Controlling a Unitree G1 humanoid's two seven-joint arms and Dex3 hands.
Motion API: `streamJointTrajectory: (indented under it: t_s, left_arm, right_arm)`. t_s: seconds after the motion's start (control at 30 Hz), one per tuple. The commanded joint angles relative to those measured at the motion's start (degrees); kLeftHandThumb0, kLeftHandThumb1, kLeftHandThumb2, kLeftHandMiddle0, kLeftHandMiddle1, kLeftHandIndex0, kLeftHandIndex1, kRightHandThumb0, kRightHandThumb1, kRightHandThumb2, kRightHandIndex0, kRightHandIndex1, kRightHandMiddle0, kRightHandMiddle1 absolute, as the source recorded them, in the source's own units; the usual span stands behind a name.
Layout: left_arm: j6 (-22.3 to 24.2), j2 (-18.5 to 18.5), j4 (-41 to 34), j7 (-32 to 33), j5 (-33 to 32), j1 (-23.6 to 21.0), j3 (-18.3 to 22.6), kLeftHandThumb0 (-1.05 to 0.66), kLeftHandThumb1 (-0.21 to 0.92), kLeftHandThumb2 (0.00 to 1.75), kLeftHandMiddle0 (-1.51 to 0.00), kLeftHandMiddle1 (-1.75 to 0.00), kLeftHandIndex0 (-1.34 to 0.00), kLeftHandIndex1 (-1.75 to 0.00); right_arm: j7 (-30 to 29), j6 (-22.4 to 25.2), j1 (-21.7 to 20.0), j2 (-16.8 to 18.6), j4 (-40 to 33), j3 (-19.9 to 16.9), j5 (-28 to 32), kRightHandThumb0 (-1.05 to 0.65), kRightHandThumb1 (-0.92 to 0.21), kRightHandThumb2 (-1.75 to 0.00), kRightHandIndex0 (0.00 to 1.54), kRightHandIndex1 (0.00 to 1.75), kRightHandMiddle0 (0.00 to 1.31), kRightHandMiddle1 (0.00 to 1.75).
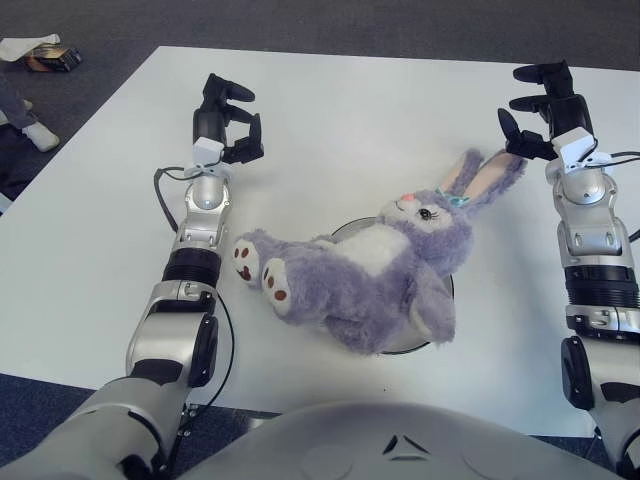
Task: Put the doll into the plate.
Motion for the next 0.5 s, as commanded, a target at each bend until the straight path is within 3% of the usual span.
streamJointTrajectory:
  t_s: [0.0, 0.27, 0.37, 0.47]
  left_arm:
    - [0.1, 0.2, 0.9, -0.2, -0.8, 0.7, 1.1, -0.01, 0.58, 1.02, -0.32, -1.75, -0.3, -1.75]
    - [0.8, -0.3, 2.0, 1.0, -0.5, 0.7, 2.3, -0.01, 0.57, 1.03, -0.33, -1.75, -0.31, -1.75]
    - [1.4, -0.5, 2.2, 1.1, -0.6, 0.9, 2.7, -0.01, 0.56, 1.04, -0.33, -1.75, -0.32, -1.75]
    - [1.9, -0.6, 2.6, 1.1, -0.7, 1.0, 3.0, -0.01, 0.55, 1.06, -0.34, -1.75, -0.32, -1.75]
  right_arm:
    - [-1.8, 2.1, -1.5, 1.1, -0.1, -1.9, 1.0, -0.41, -0.86, -0.82, 0.23, 0.88, 0.0, 0.97]
    - [-3.9, 7.6, -2.0, 3.0, -1.5, -3.3, 1.6, -0.43, -0.92, -0.81, 0.2, 0.81, 0.0, 1.16]
    - [-4.5, 8.5, -2.7, 3.2, -0.5, -3.6, 1.8, -0.42, -0.92, -0.81, 0.18, 0.81, 0.0, 1.34]
    - [-4.8, 8.6, -3.7, 3.2, 1.5, -4.0, 2.2, -0.37, -0.92, -0.63, 0.18, 0.84, 0.12, 1.61]
